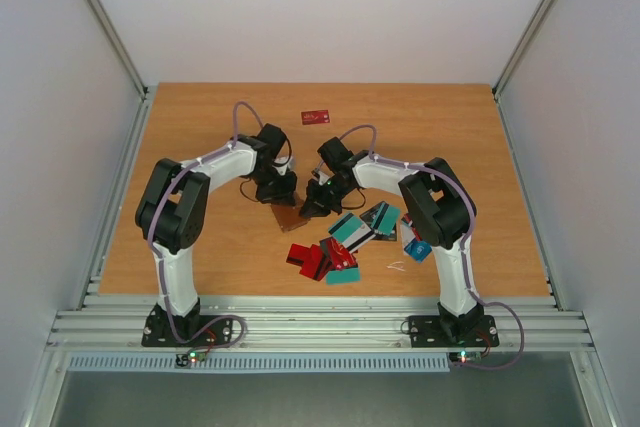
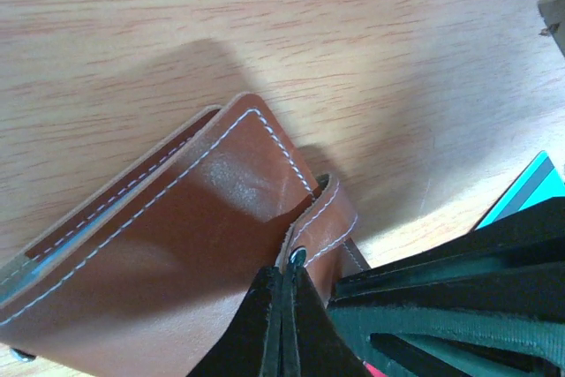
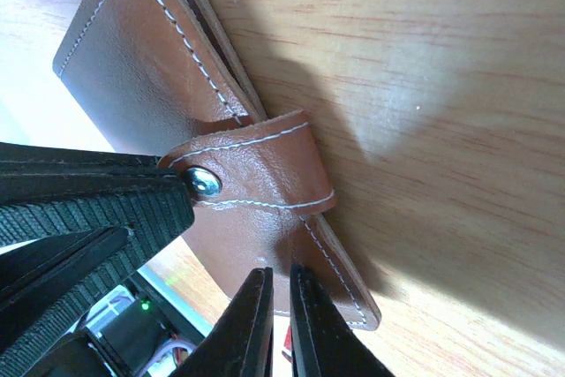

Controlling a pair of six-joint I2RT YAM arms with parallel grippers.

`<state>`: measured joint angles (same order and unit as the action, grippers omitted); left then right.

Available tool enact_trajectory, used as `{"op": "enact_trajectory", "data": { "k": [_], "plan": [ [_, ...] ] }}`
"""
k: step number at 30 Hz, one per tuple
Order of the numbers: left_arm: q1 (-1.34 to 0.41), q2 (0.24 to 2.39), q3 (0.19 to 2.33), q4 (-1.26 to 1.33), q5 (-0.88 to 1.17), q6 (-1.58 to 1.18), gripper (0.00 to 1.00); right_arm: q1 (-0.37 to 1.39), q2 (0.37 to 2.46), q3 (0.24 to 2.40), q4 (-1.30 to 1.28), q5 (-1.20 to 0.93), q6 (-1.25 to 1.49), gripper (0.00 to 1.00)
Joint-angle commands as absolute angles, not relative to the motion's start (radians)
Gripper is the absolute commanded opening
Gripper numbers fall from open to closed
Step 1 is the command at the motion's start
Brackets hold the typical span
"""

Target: Put the credit cards into the card holder

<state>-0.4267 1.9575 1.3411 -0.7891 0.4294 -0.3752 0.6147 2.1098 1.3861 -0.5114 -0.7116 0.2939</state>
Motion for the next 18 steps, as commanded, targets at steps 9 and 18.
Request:
{"op": "enact_trajectory", "data": {
  "k": [9,18],
  "plan": [
    [-0.419,1.951,1.337,-0.815,0.416,-0.36,0.0,0.626,2.146,1.356,-0.56,-0.651,0.279,0.09],
    [-0.419,1.938,1.317,-0.823,0.414,-0.378,0.0,0.626,2.143,1.36,-0.571,-0.643,0.273,0.09]
  ]
}}
